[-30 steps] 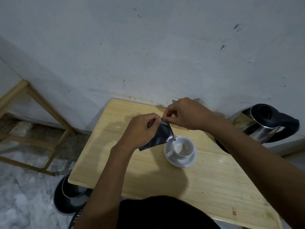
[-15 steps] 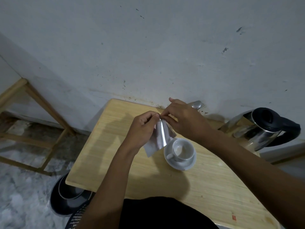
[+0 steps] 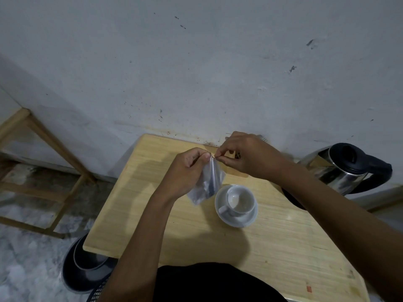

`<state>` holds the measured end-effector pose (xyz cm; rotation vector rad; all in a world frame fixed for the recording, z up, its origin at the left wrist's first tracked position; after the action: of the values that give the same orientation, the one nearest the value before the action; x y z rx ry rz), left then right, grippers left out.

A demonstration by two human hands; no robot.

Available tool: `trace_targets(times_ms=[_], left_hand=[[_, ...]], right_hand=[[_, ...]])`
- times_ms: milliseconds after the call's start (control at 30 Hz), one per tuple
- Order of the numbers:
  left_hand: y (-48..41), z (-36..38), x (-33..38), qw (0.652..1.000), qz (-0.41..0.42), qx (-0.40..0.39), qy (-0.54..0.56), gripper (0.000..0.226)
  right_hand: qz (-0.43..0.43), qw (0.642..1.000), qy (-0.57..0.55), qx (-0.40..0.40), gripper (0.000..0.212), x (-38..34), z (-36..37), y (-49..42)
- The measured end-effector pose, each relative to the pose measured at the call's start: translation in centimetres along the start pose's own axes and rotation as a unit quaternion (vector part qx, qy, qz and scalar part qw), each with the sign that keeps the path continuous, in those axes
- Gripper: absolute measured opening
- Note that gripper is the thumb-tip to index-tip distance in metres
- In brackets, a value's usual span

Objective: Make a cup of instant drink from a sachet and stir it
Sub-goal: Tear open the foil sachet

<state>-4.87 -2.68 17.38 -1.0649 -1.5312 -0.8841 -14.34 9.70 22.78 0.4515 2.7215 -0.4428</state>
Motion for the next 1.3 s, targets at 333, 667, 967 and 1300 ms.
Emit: trace_targets(times_ms=[333,667,967,1300], left_hand=[[0.2,0.4,-0.7,0.998,-0.003,-0.063,0.007,0.028],[0.2,0.9,-2.4,0.987,-0.032,-0.086,0.129,0.031],[-0.1,1.4,-3.6,0.974,-0.081,-0.075,0.199,0.022],[-0.5,-1.2,-6.2,0.974,-0.116,0.016,0.191,0.022]], right_hand=[[-0.051,0.995,0.082,0.022,0.005,-0.8,-0.2,-0.1],[-0.107,0.990,0.082,0.041,0.019,-1.0,0.6,0.8],[-0.126,0.977,0.113,0.133,0.010,-1.3,0.2,3.0],[-0.036,0.980,0.056,0.190,0.009,0.7,-1.0,6.5]])
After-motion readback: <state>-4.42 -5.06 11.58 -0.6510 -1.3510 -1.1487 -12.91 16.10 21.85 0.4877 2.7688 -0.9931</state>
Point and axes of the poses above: each hand's wrist, its own y-axis away from the middle knuckle, its own z-axis out of the palm, x = y × z, the point moved 4 cm from there along -y, towards the middle knuckle, and after that the axes turned 1 degree about z, right-handed, at the moved point
